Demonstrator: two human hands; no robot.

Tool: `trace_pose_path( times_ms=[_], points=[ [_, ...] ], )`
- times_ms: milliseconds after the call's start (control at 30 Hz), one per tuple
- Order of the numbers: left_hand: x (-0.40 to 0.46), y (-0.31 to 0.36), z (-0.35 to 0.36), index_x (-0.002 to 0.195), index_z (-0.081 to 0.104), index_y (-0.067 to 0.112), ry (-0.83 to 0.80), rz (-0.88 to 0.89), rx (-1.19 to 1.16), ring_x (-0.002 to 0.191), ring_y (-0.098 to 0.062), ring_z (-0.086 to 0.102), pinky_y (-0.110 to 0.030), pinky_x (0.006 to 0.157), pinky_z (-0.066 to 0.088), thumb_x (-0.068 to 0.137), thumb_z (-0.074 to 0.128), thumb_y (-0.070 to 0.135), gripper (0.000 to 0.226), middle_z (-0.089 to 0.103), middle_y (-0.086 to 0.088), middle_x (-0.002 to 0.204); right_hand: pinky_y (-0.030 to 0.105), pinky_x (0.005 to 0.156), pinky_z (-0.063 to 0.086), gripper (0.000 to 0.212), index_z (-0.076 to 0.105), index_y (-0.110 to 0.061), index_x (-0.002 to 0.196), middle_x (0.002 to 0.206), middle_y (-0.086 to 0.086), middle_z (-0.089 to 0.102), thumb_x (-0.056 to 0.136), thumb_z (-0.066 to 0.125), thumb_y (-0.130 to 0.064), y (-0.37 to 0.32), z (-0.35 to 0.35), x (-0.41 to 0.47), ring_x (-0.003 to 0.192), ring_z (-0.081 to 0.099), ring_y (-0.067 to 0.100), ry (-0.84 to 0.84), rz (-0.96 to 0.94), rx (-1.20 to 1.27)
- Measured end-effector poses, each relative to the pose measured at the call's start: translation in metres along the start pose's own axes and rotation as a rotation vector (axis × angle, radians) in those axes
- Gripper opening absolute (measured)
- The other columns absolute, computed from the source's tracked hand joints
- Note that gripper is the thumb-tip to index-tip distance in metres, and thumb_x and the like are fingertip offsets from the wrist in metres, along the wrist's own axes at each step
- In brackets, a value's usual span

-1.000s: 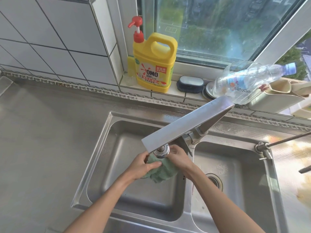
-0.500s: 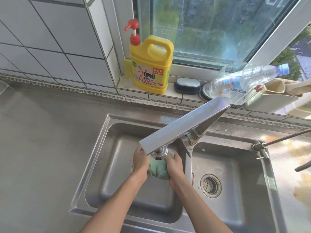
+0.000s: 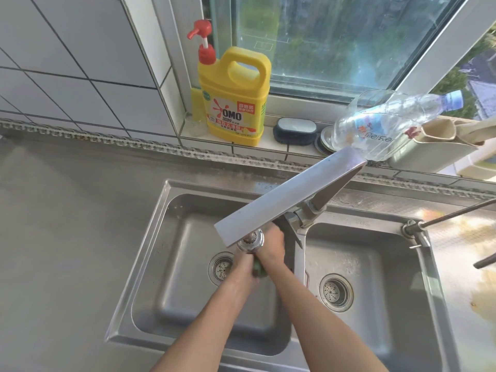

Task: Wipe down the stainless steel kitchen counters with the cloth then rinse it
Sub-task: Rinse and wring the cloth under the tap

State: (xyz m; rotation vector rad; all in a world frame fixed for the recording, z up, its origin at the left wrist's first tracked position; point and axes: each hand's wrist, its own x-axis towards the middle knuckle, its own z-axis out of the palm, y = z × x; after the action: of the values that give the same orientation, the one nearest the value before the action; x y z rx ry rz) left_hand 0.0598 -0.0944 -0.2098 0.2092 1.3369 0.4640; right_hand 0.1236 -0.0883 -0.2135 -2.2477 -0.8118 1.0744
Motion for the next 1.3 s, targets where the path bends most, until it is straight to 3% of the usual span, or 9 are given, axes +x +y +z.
trace_pose_path(
  times_ms=[200, 433, 600, 767, 900, 1000, 1167, 1233, 1300],
  points=[
    [0.009, 0.019, -0.015, 0.073, 0.047, 0.020, 0.189, 0.029, -0.056, 0.065, -0.021, 0.049, -0.030, 0.059, 0.041, 0.104, 0.054, 0.019, 0.032, 0.050, -0.003, 0.071, 0.045, 0.074, 0.058, 0.024, 0.064, -0.013, 0.091, 0.089, 0.010, 0.072, 0.084, 0.048, -0.031, 0.019, 0.018, -0.038, 0.085, 0.068, 0.036, -0.044, -0.042, 0.033],
    [0.005, 0.001, -0.009, 0.069, 0.049, 0.018, 0.145, 0.063, 0.176, 0.033, -0.015, 0.053, -0.016, 0.036, 0.040, 0.107, 0.054, 0.019, 0.038, 0.053, 0.000, 0.043, 0.044, 0.083, 0.056, 0.026, 0.063, -0.011, 0.098, 0.100, 0.010, 0.072, 0.098, 0.052, -0.034, 0.012, 0.005, -0.004, 0.097, 0.068, 0.036, -0.008, -0.005, -0.085],
    [0.019, 0.018, -0.021, 0.079, 0.048, 0.022, 0.205, -0.016, 0.130, 0.071, -0.010, 0.053, -0.025, 0.057, 0.048, 0.112, 0.040, 0.006, 0.037, 0.052, 0.002, 0.083, 0.047, 0.080, 0.058, 0.025, 0.057, -0.019, 0.101, 0.100, 0.008, 0.070, 0.090, 0.039, -0.034, 0.023, 0.020, -0.040, 0.090, 0.067, 0.036, -0.024, -0.048, -0.013],
    [0.002, -0.006, -0.004, 0.068, 0.061, 0.019, 0.057, 0.012, 0.176, 0.047, -0.016, 0.063, -0.020, 0.044, 0.045, 0.103, 0.062, 0.030, 0.037, 0.066, -0.003, 0.060, 0.043, 0.086, 0.052, 0.038, 0.060, -0.007, 0.101, 0.107, 0.017, 0.069, 0.104, 0.041, -0.039, 0.023, -0.002, -0.007, 0.103, 0.064, 0.040, 0.059, 0.074, -0.037],
    [0.010, 0.009, -0.012, 0.072, 0.051, 0.020, -0.003, 0.023, 0.126, 0.057, -0.014, 0.058, -0.018, 0.049, 0.046, 0.108, 0.050, 0.016, 0.036, 0.056, -0.002, 0.064, 0.043, 0.079, 0.051, 0.023, 0.051, -0.013, 0.093, 0.102, 0.015, 0.069, 0.099, 0.042, -0.033, 0.023, 0.009, -0.033, 0.095, 0.063, 0.041, 0.051, -0.013, 0.016],
    [0.011, 0.013, -0.019, 0.076, 0.051, 0.021, 0.005, 0.141, 0.278, 0.057, -0.010, 0.056, -0.016, 0.047, 0.047, 0.108, 0.047, 0.011, 0.034, 0.054, 0.000, 0.067, 0.046, 0.078, 0.053, 0.023, 0.053, -0.015, 0.094, 0.097, 0.012, 0.069, 0.093, 0.042, -0.034, 0.021, 0.011, -0.040, 0.090, 0.063, 0.040, 0.041, -0.076, 0.021],
    [0.011, 0.000, -0.039, 0.071, 0.063, 0.023, -0.029, 0.206, 0.561, 0.053, -0.007, 0.066, -0.021, 0.048, 0.048, 0.104, 0.052, 0.030, 0.036, 0.070, 0.004, 0.064, 0.040, 0.075, 0.049, 0.019, 0.057, -0.009, 0.089, 0.092, 0.007, 0.067, 0.097, 0.055, -0.026, 0.020, 0.001, 0.002, 0.084, 0.058, 0.030, -0.043, -0.013, -0.012],
    [0.014, 0.006, -0.055, 0.089, 0.068, 0.021, 0.037, 0.254, 0.688, 0.069, -0.011, 0.074, -0.028, 0.058, 0.059, 0.104, 0.050, 0.026, 0.024, 0.074, -0.004, 0.083, 0.045, 0.077, 0.053, 0.011, 0.063, -0.003, 0.088, 0.090, 0.013, 0.072, 0.091, 0.058, -0.012, 0.024, 0.002, 0.008, 0.082, 0.061, 0.025, -0.129, -0.078, 0.011],
    [0.018, 0.014, -0.072, 0.120, 0.060, 0.019, 0.069, 0.333, 0.797, 0.105, -0.022, 0.073, -0.043, 0.091, 0.062, 0.100, 0.056, 0.017, 0.020, 0.073, -0.005, 0.114, 0.044, 0.077, 0.054, 0.008, 0.068, -0.002, 0.087, 0.089, 0.013, 0.074, 0.087, 0.061, -0.007, 0.026, 0.004, 0.009, 0.083, 0.063, 0.025, -0.233, -0.171, 0.028]
  ],
)
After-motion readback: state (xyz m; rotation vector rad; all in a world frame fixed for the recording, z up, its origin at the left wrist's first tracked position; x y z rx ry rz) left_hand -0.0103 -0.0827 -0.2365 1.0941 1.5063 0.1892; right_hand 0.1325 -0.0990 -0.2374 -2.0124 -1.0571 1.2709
